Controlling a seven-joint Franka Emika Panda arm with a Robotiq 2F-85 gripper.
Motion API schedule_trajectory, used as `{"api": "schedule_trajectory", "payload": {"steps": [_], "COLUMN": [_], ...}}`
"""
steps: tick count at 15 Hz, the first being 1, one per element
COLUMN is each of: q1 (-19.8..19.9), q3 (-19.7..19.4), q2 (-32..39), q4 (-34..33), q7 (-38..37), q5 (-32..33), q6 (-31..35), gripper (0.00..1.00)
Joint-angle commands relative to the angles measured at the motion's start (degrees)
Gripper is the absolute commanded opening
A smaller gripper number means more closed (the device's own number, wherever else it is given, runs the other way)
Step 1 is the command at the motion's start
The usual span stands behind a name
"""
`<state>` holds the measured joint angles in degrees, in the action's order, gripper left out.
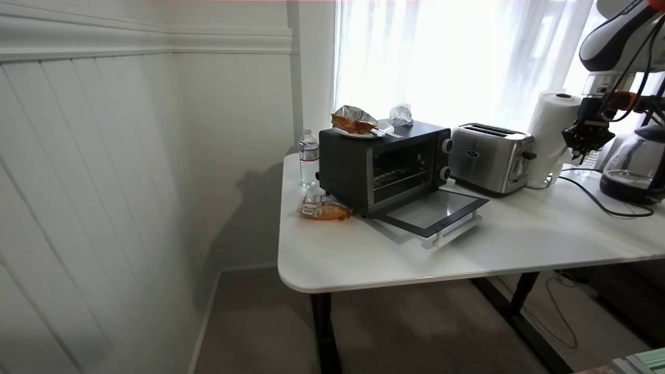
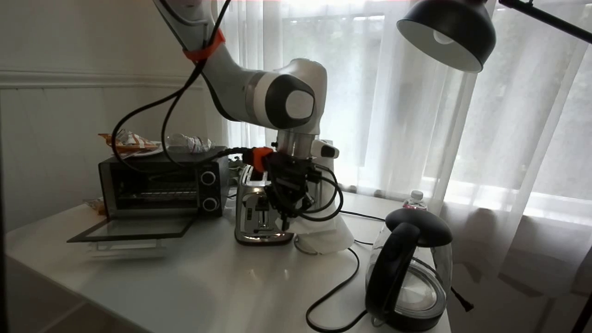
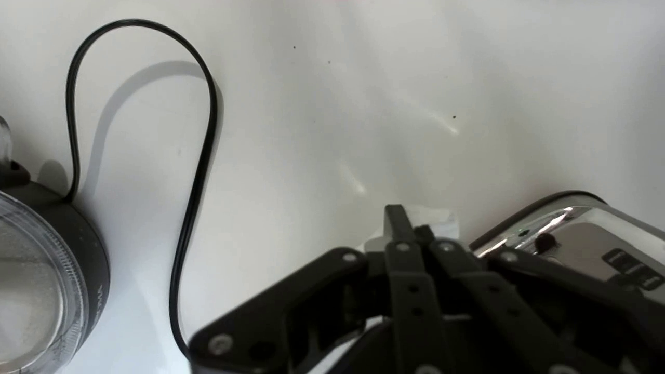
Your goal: Cut out the paper towel and put it on the cupboard
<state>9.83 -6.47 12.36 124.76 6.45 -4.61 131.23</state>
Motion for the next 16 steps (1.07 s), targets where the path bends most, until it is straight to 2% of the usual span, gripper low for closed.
{"api": "schedule_trajectory", "payload": {"steps": [1, 16], "q1": [0.5, 1.4], "q3": [0.7, 2.9], "q2": [0.6, 8.1], "q4": [-0.1, -0.5], "q7": [3.0, 9.6], "q5": [-3.6, -6.7], "q6": [1.1, 3.7], "gripper": [0.0, 0.0]}}
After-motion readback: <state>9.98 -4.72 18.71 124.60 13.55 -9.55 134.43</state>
